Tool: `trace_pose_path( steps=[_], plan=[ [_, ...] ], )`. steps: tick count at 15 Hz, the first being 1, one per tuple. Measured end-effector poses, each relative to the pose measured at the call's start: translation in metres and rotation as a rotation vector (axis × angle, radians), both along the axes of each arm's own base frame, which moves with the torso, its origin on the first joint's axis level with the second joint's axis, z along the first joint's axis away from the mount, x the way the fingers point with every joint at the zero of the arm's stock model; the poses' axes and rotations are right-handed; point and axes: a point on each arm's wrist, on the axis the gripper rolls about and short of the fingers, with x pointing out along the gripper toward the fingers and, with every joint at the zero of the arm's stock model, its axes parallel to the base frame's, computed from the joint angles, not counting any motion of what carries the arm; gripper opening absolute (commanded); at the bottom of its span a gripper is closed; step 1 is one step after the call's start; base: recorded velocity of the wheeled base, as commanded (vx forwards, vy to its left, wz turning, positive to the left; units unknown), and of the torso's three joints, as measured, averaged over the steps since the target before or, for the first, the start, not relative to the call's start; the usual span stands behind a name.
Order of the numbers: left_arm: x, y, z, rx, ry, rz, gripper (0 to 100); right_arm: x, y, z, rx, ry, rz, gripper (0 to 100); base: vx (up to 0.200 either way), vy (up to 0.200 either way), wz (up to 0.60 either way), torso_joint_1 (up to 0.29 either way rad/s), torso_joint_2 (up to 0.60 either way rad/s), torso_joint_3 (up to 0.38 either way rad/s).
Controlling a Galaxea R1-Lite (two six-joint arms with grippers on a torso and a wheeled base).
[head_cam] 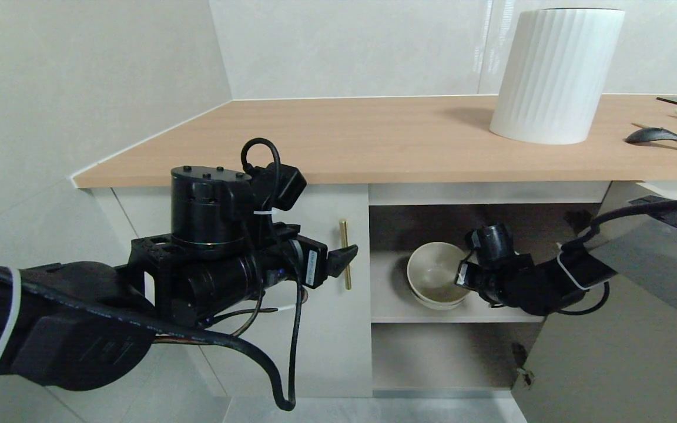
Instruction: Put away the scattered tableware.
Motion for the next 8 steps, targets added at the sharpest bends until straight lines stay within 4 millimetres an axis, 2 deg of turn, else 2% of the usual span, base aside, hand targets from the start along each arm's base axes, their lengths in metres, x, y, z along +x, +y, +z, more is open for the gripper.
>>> trace_pose_path(
  steps=[4, 5, 8],
  plan=[
    [-0.0001, 0.0, -0.0001, 0.001, 0.001, 0.0, 100, 0.0021, 0.0003, -0.0041, -0.003, 0.005, -0.001, 0, 0.0, 0.0, 0.0, 0.0, 0.0, 0.0],
    [-0.0002, -0.0001, -0.0002, 0.001, 0.001, -0.001, 100, 0.0028, 0.0006, -0.0045, -0.002, 0.004, -0.001, 100, 0.0, 0.0, 0.0, 0.0, 0.0, 0.0],
    [-0.0001, 0.0, -0.0002, 0.001, 0.001, 0.0, 100, 0.0032, 0.0007, -0.006, -0.003, 0.007, -0.001, 100, 0.0, 0.0, 0.0, 0.0, 0.0, 0.0]
  ],
)
